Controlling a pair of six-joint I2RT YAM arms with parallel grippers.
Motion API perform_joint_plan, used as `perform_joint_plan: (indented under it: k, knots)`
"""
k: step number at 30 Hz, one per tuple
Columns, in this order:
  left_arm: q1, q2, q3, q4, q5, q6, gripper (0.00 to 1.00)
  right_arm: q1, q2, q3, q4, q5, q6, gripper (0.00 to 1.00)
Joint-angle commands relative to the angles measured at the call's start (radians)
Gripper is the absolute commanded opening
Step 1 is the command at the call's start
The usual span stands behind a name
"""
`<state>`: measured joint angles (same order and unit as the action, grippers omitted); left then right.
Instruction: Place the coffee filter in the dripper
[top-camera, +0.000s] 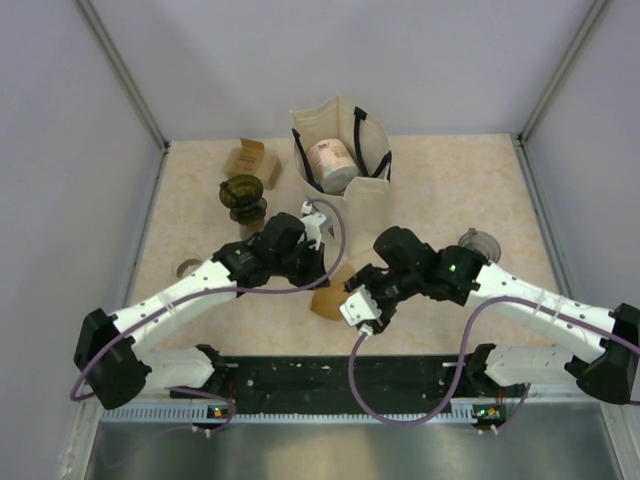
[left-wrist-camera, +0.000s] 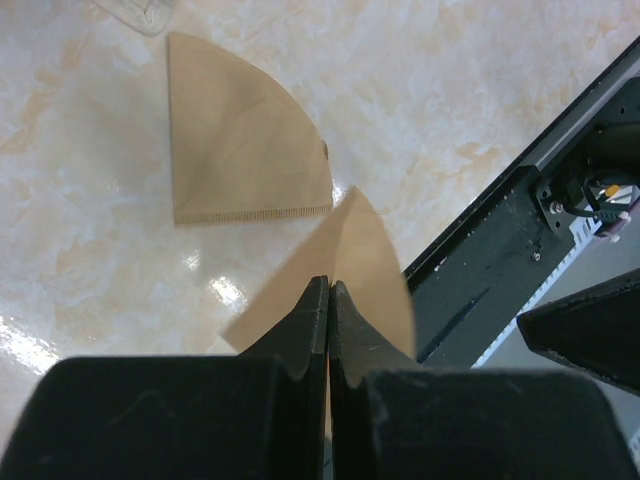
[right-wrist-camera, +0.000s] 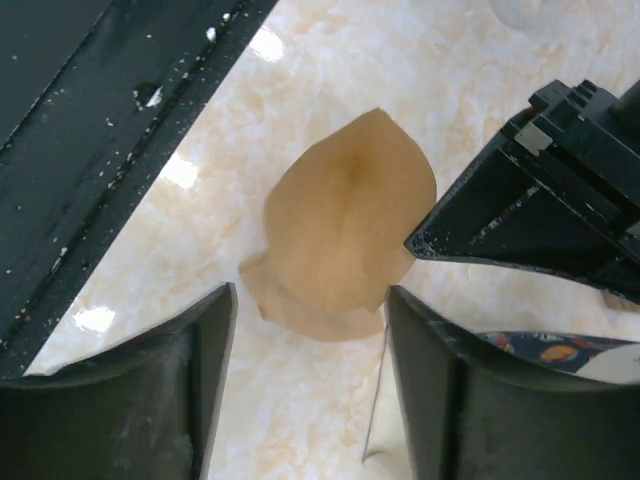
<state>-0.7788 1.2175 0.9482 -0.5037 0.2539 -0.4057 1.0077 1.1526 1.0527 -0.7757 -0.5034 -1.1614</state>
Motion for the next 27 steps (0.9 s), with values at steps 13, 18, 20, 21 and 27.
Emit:
perform_joint_plan:
  k: [13, 18, 20, 21, 27]
  knots:
    - [0.003, -0.11, 0.093, -0.01, -0.353, -0.048, 0.0, 0.015, -0.327, -0.189, 0.572, 0.181, 0.378, 0.99]
    - [0.004, -0.173, 0.144, -0.021, -0.43, -0.025, 0.0, 0.014, -0.444, -0.371, 0.988, 0.559, 0.667, 0.99]
    - [0.004, -0.187, 0.176, -0.038, -0.523, -0.039, 0.0, 0.014, -0.462, -0.42, 1.102, 0.667, 0.744, 0.99]
    - [0.004, -0.193, 0.19, -0.053, -0.572, -0.047, 0.0, 0.014, -0.467, -0.427, 1.122, 0.724, 0.797, 0.99]
    - [0.006, -0.188, 0.294, -0.049, -0.768, -0.064, 0.0, 0.015, -0.438, -0.424, 1.133, 0.982, 0.925, 0.99]
